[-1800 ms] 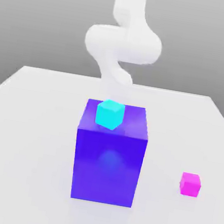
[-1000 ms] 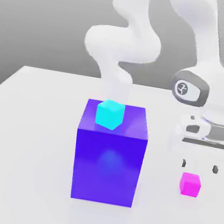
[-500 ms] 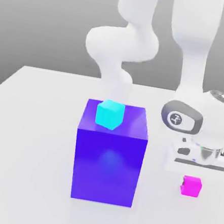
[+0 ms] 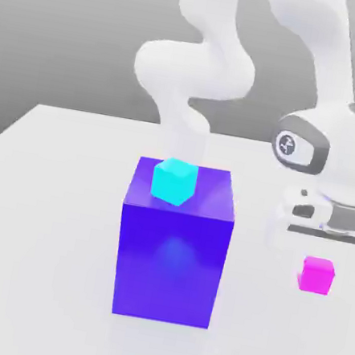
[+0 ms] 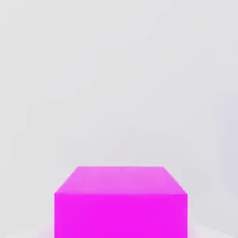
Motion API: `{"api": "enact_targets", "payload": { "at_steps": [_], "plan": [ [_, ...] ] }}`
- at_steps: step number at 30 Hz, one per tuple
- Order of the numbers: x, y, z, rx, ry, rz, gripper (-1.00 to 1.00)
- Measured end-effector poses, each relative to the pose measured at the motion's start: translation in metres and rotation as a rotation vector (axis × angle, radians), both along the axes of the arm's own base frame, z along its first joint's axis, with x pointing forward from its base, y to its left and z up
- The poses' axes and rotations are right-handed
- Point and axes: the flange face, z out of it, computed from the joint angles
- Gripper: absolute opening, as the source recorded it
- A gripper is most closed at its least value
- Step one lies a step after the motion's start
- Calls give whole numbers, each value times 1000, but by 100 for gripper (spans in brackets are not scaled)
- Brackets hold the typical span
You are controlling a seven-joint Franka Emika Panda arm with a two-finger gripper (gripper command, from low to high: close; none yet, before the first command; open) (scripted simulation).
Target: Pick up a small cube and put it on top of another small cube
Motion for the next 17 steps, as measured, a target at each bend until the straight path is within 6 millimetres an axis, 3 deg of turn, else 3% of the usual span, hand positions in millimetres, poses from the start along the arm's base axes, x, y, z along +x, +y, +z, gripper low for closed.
{"api": "enact_targets", "payload": {
  "at_steps": [4,8,10,13,14,17],
  "plan": [
    [82,-70,18,5,-5,-58,-100],
    [145,-164,36,2,-10,-118,-100],
    [152,-197,23,-19,12,-132,-100],
    [155,-207,-18,-25,18,-137,-100],
    [154,-208,-30,-26,19,-137,100],
    [154,-208,-30,-26,19,-137,100]
  ]
}}
